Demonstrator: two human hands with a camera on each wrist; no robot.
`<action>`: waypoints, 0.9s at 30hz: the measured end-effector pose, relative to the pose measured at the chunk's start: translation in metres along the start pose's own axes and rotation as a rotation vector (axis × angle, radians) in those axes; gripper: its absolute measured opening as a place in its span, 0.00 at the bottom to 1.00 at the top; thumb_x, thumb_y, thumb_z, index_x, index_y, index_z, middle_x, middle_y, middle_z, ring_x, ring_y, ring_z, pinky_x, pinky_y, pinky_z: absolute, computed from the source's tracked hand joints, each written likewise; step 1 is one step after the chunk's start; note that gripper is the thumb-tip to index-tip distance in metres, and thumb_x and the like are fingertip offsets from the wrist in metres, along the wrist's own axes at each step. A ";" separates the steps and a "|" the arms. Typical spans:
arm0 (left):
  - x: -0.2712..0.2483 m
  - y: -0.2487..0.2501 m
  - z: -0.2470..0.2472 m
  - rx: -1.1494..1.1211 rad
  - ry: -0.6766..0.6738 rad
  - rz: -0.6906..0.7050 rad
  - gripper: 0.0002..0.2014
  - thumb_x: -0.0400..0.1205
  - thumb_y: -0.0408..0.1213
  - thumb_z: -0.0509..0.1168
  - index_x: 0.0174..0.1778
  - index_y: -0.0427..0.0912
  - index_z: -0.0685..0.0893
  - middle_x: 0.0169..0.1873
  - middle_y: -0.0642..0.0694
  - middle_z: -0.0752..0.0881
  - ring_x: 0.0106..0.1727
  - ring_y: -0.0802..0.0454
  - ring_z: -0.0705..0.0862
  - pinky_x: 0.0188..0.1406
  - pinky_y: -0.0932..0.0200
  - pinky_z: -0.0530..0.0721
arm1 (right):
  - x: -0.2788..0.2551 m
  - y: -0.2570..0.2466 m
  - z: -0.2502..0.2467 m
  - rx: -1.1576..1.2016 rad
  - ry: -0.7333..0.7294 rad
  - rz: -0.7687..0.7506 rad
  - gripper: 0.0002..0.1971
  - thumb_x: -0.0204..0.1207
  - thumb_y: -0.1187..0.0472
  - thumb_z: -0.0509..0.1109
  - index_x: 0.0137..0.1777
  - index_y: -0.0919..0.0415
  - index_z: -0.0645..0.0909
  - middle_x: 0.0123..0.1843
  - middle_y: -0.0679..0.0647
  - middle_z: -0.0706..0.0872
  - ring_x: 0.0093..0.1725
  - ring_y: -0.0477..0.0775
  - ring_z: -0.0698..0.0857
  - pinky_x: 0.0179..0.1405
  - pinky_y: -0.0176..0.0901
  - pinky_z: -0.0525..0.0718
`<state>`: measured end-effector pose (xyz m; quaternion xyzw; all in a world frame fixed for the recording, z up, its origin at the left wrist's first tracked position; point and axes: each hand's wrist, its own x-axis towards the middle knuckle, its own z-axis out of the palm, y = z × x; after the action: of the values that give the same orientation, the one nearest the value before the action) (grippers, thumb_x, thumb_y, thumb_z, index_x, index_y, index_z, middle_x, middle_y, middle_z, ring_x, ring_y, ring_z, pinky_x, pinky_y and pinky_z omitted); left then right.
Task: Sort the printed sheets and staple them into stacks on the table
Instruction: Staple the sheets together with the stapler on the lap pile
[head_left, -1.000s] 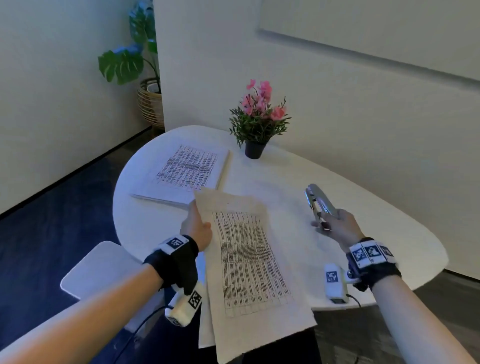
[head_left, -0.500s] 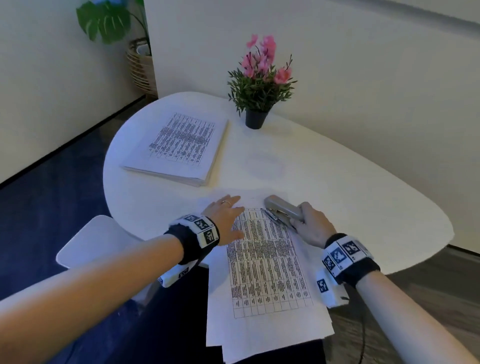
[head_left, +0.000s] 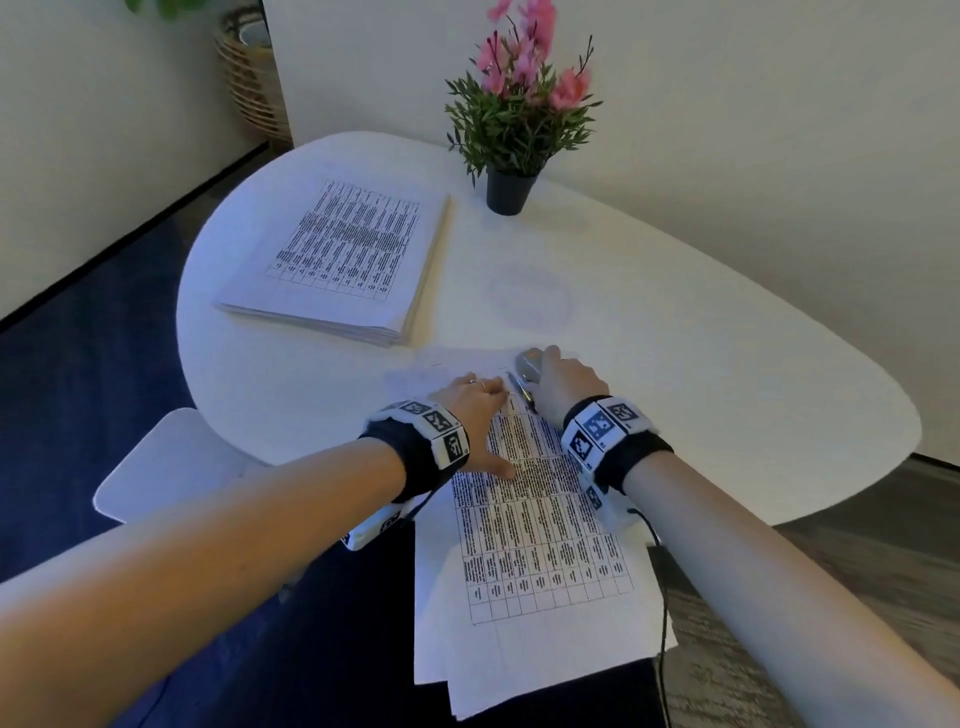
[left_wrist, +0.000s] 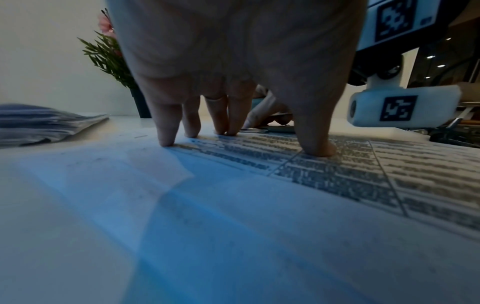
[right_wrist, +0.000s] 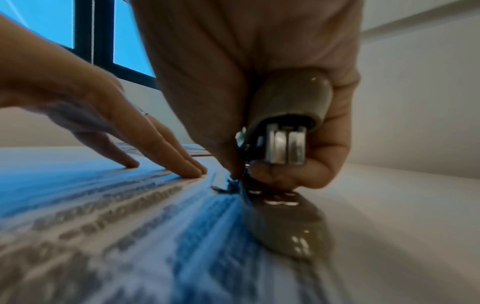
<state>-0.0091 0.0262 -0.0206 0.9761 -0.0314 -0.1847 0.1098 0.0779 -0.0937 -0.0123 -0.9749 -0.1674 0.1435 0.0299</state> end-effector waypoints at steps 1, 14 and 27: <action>0.000 0.000 0.000 -0.011 0.005 0.000 0.53 0.68 0.69 0.69 0.83 0.44 0.57 0.83 0.47 0.55 0.83 0.43 0.55 0.79 0.46 0.58 | 0.002 -0.004 -0.001 0.013 0.000 0.017 0.17 0.83 0.57 0.61 0.68 0.62 0.67 0.59 0.61 0.83 0.54 0.63 0.84 0.44 0.49 0.77; 0.003 -0.003 -0.001 -0.052 -0.021 -0.008 0.50 0.69 0.67 0.69 0.82 0.45 0.60 0.83 0.47 0.56 0.83 0.42 0.52 0.80 0.45 0.58 | 0.021 -0.026 -0.003 0.022 0.021 0.088 0.16 0.82 0.61 0.61 0.67 0.65 0.69 0.60 0.61 0.84 0.55 0.63 0.83 0.41 0.48 0.73; -0.002 -0.004 -0.007 -0.045 -0.002 0.006 0.50 0.70 0.67 0.68 0.83 0.43 0.59 0.83 0.48 0.57 0.82 0.42 0.55 0.77 0.44 0.64 | 0.037 -0.041 -0.008 0.101 0.018 0.154 0.19 0.81 0.57 0.64 0.66 0.68 0.69 0.63 0.64 0.81 0.59 0.65 0.82 0.44 0.50 0.76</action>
<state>-0.0086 0.0319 -0.0149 0.9731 -0.0300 -0.1859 0.1323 0.1002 -0.0429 -0.0103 -0.9834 -0.0844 0.1448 0.0693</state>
